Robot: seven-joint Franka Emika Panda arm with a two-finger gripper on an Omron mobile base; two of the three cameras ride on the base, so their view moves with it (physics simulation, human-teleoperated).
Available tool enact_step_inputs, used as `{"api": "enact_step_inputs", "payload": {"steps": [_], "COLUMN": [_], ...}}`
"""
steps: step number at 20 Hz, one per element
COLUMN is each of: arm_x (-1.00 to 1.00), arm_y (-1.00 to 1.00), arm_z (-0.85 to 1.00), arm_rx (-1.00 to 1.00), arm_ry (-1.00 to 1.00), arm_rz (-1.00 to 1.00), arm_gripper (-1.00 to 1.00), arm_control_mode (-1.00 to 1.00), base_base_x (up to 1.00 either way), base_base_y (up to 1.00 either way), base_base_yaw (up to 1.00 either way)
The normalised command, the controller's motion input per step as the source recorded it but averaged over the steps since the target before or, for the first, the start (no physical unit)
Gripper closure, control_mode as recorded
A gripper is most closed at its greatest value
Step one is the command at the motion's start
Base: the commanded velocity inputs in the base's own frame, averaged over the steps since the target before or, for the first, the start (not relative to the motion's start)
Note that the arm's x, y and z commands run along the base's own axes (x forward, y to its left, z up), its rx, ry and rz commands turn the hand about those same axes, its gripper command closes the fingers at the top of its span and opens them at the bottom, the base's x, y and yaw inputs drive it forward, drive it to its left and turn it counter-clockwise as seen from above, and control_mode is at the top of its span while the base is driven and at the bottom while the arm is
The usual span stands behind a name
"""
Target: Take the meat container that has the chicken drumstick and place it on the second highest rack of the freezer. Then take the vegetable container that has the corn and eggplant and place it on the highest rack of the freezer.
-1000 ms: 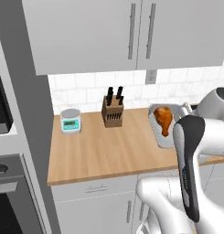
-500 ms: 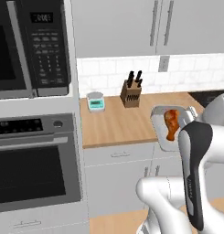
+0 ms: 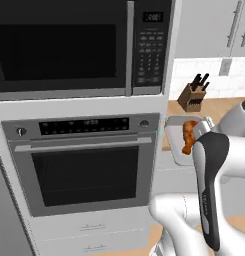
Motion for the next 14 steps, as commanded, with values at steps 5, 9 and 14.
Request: {"api": "enact_step_inputs", "payload": {"steps": [5,9,14], "arm_x": [0.0,0.0,0.0], "arm_y": [0.0,0.0,0.0], "arm_z": [0.0,0.0,0.0], "arm_rx": [0.0,0.0,0.0], "arm_ry": [0.0,0.0,0.0], "arm_rz": [0.0,0.0,0.0], "arm_gripper": [1.0,1.0,1.0], "arm_control_mode": [1.0,1.0,1.0], "base_base_x": [-0.75,-0.32,0.0], "base_base_y": [1.0,1.0,1.0], "base_base_yaw": [0.09,0.07,0.07]}}
